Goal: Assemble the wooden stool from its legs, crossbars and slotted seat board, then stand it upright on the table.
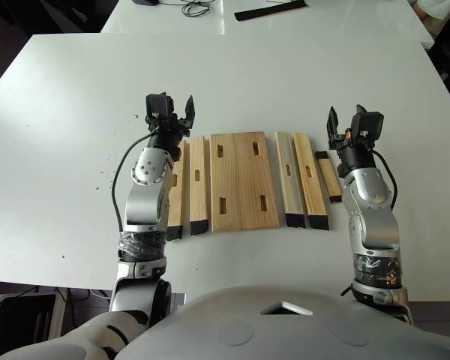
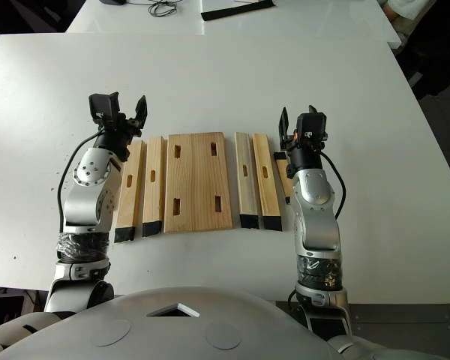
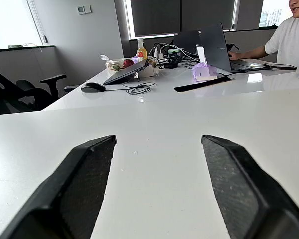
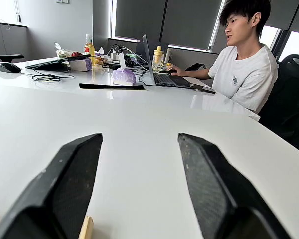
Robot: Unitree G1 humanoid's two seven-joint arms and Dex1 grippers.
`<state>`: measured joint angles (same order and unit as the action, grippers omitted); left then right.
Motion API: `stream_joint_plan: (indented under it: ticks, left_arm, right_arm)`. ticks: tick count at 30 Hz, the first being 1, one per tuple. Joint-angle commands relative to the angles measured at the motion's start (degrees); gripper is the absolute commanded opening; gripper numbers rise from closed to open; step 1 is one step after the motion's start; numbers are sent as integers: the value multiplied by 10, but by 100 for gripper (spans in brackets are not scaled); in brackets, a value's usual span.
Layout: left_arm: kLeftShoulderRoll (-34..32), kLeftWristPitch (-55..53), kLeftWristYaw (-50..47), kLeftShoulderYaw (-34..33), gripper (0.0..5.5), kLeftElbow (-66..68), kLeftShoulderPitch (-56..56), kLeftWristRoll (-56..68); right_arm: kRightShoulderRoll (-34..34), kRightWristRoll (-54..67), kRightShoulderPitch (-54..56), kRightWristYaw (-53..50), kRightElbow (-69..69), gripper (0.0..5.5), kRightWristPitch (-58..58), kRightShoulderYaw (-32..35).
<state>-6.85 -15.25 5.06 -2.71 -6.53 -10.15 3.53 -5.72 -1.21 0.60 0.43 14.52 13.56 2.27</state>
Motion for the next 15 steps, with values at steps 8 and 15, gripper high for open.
stream_joint_plan:
  ticks: [8, 15]
  left_arm:
    - [2, -11, -5, -2, 318, -10, 0, -3]
    - [0, -12, -11, 1, 318, -8, -2, -11]
  right_arm:
    - [4, 1, -3, -1, 6, 279, 6, 1]
    - [7, 3, -3, -3, 6, 279, 11, 4]
